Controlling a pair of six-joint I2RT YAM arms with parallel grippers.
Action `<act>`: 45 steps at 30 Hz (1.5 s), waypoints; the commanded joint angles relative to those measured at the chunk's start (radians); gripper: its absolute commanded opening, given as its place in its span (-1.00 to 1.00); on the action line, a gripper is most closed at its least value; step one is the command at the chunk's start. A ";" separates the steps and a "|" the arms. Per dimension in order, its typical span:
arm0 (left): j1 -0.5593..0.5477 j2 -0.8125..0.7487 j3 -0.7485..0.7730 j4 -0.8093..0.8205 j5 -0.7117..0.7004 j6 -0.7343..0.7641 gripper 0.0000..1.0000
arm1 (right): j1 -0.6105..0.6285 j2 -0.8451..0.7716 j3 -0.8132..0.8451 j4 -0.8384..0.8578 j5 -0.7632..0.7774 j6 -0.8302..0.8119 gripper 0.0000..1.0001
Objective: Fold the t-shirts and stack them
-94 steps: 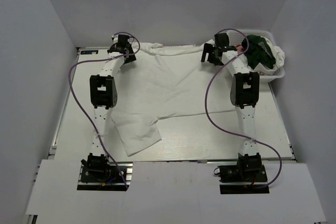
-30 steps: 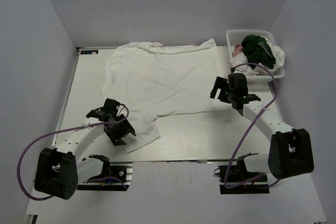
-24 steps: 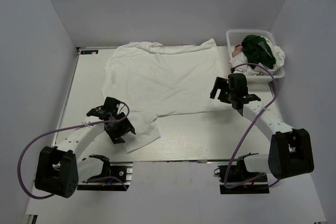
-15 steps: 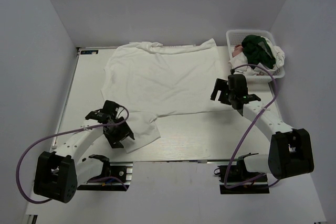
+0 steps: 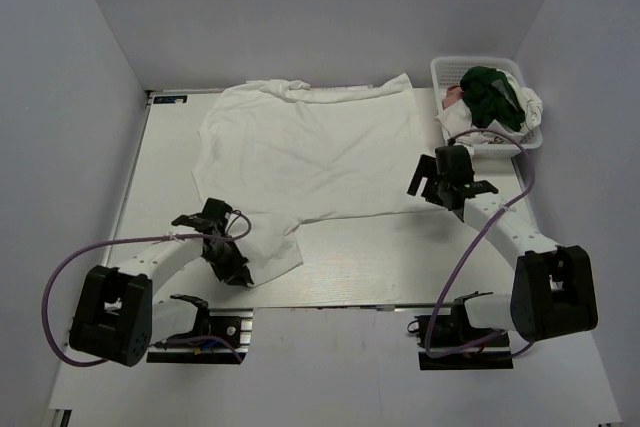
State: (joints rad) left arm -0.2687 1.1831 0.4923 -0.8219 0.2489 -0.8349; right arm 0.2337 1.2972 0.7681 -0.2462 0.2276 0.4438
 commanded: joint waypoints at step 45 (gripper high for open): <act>-0.004 0.052 0.474 0.015 0.024 0.149 -1.00 | -0.051 0.103 0.066 -0.117 -0.123 0.093 -1.00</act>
State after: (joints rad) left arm -0.2707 1.2079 0.8783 -0.9360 0.3305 -0.7166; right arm 0.1719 1.3773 0.7521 -0.3641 0.1368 0.5529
